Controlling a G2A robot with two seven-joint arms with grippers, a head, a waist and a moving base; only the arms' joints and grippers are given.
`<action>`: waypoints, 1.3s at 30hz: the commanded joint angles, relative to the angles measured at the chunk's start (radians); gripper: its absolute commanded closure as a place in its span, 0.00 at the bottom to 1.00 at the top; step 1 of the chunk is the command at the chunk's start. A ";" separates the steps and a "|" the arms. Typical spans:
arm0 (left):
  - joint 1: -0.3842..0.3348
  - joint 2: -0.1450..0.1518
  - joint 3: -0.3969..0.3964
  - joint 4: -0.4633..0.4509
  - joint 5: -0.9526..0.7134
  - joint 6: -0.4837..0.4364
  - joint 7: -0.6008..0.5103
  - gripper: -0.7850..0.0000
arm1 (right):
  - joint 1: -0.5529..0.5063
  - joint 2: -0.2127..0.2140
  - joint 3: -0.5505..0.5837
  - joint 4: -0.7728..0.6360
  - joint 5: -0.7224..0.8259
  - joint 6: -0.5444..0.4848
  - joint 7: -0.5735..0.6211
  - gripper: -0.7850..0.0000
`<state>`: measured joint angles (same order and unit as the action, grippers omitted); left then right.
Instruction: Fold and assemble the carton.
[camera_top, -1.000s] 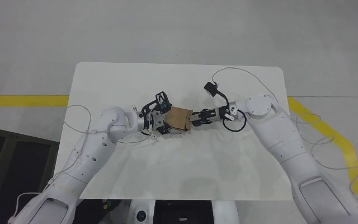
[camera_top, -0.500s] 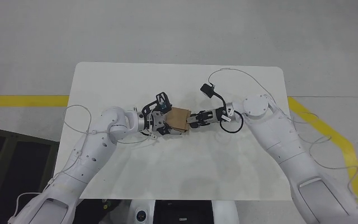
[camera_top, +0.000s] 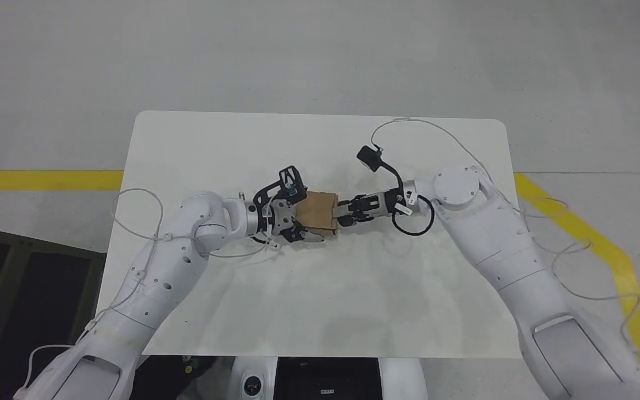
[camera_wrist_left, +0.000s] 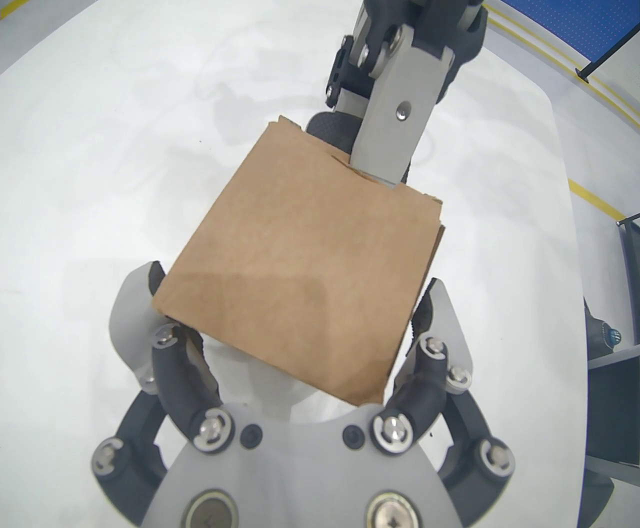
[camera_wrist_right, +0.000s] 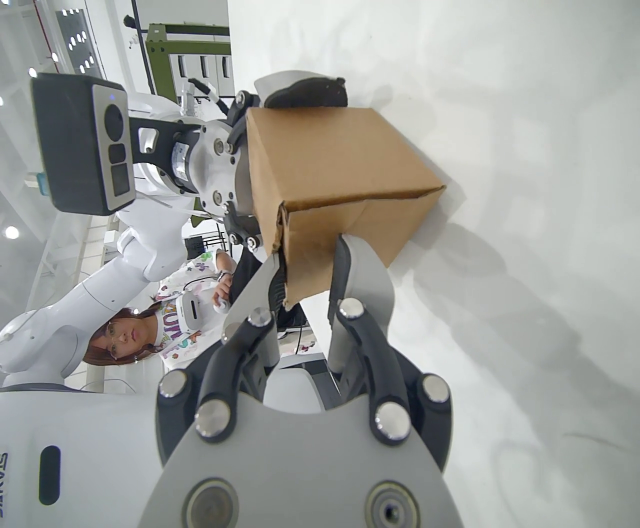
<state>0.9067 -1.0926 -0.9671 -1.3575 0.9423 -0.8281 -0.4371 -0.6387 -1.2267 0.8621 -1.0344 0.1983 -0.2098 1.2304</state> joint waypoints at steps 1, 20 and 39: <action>0.000 0.000 0.000 0.000 0.000 -0.001 -0.001 0.00 | -0.011 0.006 0.015 -0.016 0.000 0.003 0.000 0.75; -0.004 0.001 0.002 -0.005 -0.010 0.003 -0.011 0.00 | -0.078 0.034 0.049 -0.106 -0.041 0.062 0.016 1.00; -0.010 0.000 0.009 -0.001 -0.011 0.007 -0.009 0.00 | -0.013 0.007 -0.002 -0.037 -0.017 0.032 0.023 1.00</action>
<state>0.8975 -1.0932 -0.9569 -1.3592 0.9312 -0.8220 -0.4467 -0.6504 -1.2219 0.8553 -1.0693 0.1822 -0.1780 1.2518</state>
